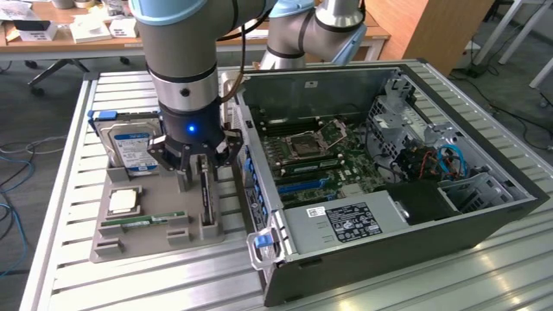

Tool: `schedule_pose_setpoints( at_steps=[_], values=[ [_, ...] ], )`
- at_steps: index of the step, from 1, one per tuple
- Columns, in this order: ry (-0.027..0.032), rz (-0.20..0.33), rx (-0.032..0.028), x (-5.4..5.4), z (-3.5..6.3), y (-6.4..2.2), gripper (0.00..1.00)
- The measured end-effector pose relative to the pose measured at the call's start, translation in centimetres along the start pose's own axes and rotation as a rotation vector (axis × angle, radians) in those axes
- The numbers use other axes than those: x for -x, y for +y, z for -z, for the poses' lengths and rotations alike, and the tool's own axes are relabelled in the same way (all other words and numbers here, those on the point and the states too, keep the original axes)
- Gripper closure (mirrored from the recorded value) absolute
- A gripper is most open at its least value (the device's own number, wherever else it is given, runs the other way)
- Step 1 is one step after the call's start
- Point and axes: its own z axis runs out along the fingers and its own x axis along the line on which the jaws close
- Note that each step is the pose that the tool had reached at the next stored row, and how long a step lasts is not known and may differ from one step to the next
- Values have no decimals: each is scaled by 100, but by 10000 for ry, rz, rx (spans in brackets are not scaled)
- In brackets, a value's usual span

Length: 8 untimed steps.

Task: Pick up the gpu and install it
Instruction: 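Pick up the gpu and move the gpu toward the slot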

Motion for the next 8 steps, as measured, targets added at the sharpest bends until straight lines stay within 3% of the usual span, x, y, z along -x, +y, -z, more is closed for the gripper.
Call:
schedule_pose_setpoints(
  at_steps=[8],
  values=[
    [-2, 0, 2, -1, -53, -2, 52]
  ],
)
